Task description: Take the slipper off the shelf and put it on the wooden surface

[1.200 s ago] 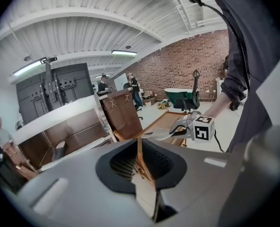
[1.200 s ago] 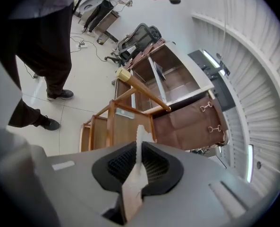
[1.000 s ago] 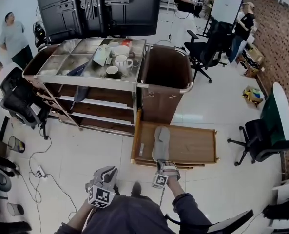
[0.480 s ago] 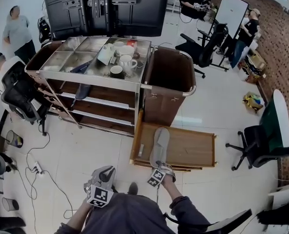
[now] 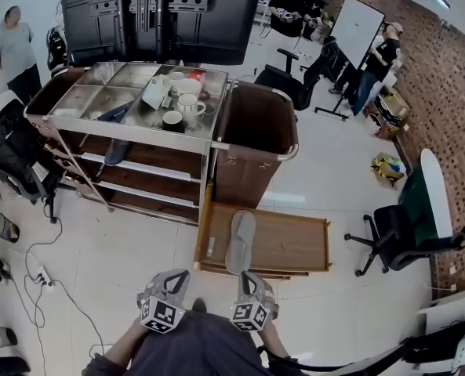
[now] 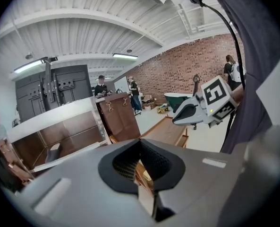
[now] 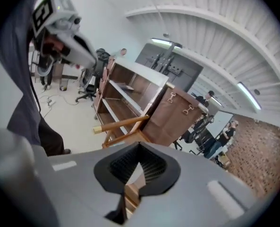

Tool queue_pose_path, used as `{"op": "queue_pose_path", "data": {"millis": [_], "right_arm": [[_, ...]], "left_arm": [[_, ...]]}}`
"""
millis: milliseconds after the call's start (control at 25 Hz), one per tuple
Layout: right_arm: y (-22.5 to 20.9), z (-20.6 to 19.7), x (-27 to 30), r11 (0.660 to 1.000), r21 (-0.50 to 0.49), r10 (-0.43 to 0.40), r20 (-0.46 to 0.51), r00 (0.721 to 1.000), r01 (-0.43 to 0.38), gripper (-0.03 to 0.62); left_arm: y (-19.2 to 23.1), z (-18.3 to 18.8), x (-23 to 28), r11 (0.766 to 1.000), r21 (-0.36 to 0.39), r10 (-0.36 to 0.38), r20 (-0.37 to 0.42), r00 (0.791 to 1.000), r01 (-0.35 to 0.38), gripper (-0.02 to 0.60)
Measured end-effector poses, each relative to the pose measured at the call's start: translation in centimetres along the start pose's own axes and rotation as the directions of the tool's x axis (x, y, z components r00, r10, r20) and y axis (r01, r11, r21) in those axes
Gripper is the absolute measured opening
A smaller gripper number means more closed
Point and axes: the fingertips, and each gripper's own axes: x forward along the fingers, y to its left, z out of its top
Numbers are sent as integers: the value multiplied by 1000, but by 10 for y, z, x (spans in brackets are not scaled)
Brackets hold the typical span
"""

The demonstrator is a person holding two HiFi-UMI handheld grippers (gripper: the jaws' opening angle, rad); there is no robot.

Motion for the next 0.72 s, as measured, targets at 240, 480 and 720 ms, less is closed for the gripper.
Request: {"op": "queue_pose_path", "data": {"millis": [240, 480, 720], "right_arm": [[-6, 14, -32, 994, 107, 13, 36, 999, -17, 2], [-2, 16, -30, 993, 111, 42, 20, 999, -44, 4], [-11, 12, -26, 995, 96, 4, 0, 1000, -4, 2]], "left_arm": [[-15, -3, 11, 999, -18, -47, -6, 999, 47, 17], [-21, -6, 6, 998, -20, -68, -20, 997, 68, 17], [-21, -7, 4, 998, -18, -59, -19, 998, 59, 17]]}}
